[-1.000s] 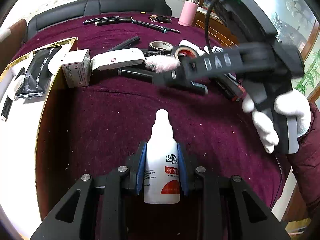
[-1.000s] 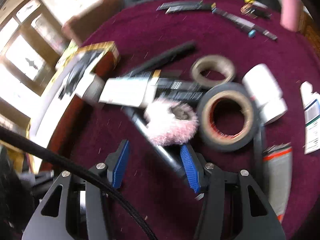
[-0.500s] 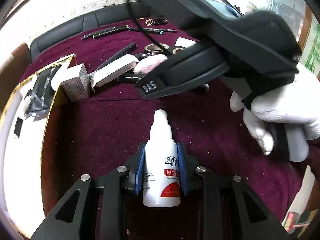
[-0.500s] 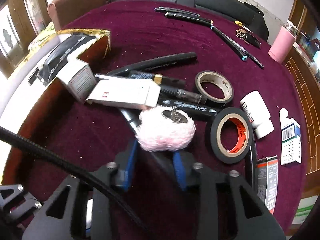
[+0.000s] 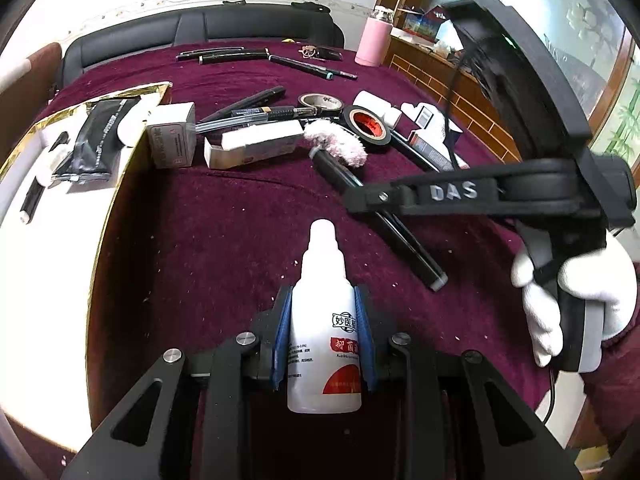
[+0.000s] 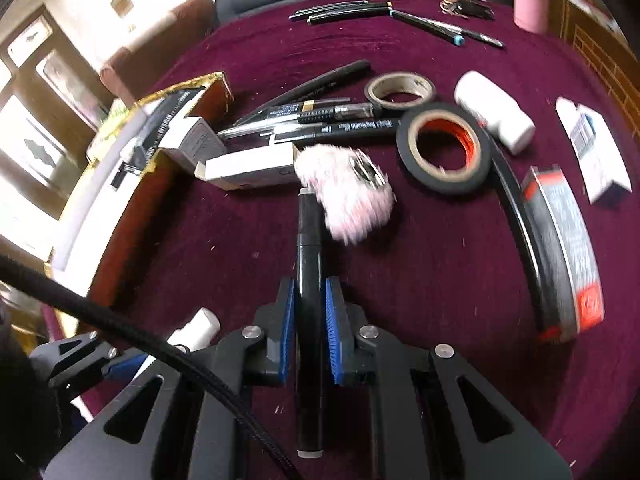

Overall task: Organize objects
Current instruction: 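Grasp the long black marker with the right gripper while the left holds the spray bottle, then carry spray bottle and black marker into the white box and open both grippers, then withdraw both grippers from the box back over the table items, then grasp the small white rectangular packet with the left gripper, then grasp the pink fluffy pad with the right gripper while the left holds the white packet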

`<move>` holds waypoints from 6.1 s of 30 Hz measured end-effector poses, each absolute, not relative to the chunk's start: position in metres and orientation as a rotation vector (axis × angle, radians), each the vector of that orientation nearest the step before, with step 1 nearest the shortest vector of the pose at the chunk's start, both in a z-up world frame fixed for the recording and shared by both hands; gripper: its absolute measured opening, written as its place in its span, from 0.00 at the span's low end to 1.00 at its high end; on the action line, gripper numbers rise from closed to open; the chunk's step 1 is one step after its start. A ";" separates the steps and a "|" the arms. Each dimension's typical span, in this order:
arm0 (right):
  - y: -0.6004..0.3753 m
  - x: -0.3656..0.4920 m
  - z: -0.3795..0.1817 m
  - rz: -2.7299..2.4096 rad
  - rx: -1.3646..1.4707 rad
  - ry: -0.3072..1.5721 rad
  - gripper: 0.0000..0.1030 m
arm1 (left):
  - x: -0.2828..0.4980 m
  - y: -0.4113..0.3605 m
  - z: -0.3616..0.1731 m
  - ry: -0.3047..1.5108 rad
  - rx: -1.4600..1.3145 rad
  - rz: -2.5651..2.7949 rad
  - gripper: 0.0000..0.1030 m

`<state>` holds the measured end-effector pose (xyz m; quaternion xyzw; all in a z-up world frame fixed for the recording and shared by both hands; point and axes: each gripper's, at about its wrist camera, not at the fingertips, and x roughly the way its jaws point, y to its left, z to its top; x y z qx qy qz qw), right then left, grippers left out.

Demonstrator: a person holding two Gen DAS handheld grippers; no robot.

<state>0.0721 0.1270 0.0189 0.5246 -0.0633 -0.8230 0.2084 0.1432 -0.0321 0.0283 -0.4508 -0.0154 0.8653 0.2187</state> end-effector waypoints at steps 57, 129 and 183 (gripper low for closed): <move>-0.103 -0.017 0.062 -2.076 1.388 -0.432 0.13 | 0.018 -0.264 0.081 -0.240 -1.283 2.782 0.24; 0.231 0.106 0.056 -2.490 1.245 -0.730 0.35 | 0.016 0.001 0.032 0.494 -1.326 2.313 0.53; 0.133 0.039 0.028 -2.385 1.378 -0.358 0.29 | 0.042 -0.022 0.028 0.051 -1.365 2.284 0.10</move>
